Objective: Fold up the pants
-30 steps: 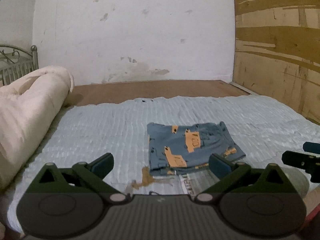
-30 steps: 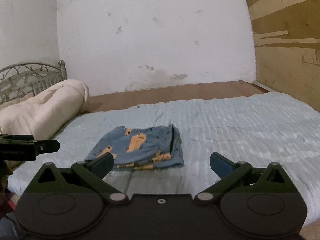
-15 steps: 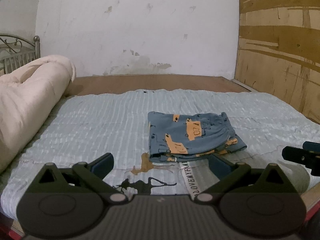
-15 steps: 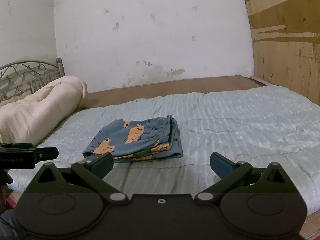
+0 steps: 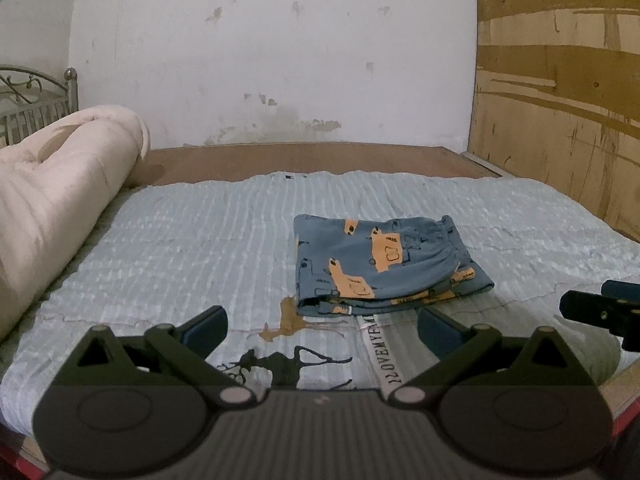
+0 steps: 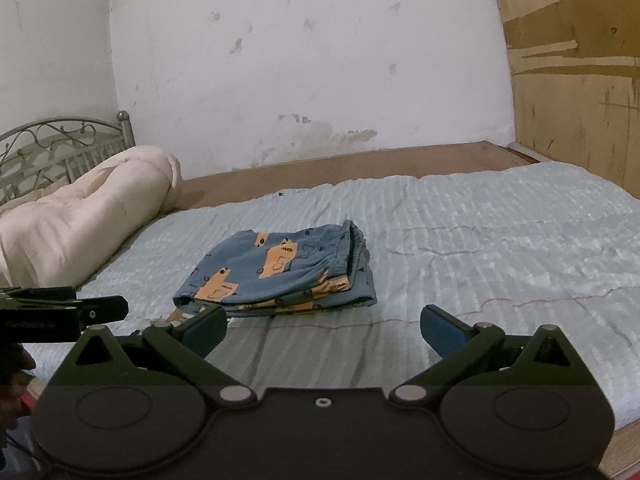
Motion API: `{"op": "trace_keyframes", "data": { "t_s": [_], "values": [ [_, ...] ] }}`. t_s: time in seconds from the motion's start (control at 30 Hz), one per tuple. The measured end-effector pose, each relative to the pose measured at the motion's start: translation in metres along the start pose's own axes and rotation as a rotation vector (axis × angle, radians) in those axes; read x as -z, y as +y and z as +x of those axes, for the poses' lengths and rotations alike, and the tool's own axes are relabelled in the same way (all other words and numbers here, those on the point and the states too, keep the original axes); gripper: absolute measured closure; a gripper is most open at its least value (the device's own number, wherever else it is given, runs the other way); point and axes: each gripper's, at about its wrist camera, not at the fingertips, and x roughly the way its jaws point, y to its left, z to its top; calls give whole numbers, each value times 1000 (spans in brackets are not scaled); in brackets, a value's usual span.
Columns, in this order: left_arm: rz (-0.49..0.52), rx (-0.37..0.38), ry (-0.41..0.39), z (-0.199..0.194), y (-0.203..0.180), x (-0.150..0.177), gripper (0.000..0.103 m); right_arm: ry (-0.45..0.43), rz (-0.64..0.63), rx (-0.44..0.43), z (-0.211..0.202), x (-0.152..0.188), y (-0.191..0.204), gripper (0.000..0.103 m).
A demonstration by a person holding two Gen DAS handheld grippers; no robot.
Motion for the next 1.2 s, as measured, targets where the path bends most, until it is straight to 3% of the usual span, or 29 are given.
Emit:
{"op": "trace_keyframes", "data": {
  "t_s": [0.8, 0.97, 1.2],
  "values": [
    [-6, 2, 31, 12, 4, 5, 0, 33, 3, -13, 11, 4, -1, 1],
    [5, -42, 60, 14, 1, 6, 0, 40, 2, -14, 13, 5, -1, 1],
    [-23, -25, 85, 18, 4, 5, 0, 47, -1, -10, 16, 5, -1, 1]
  ]
}}
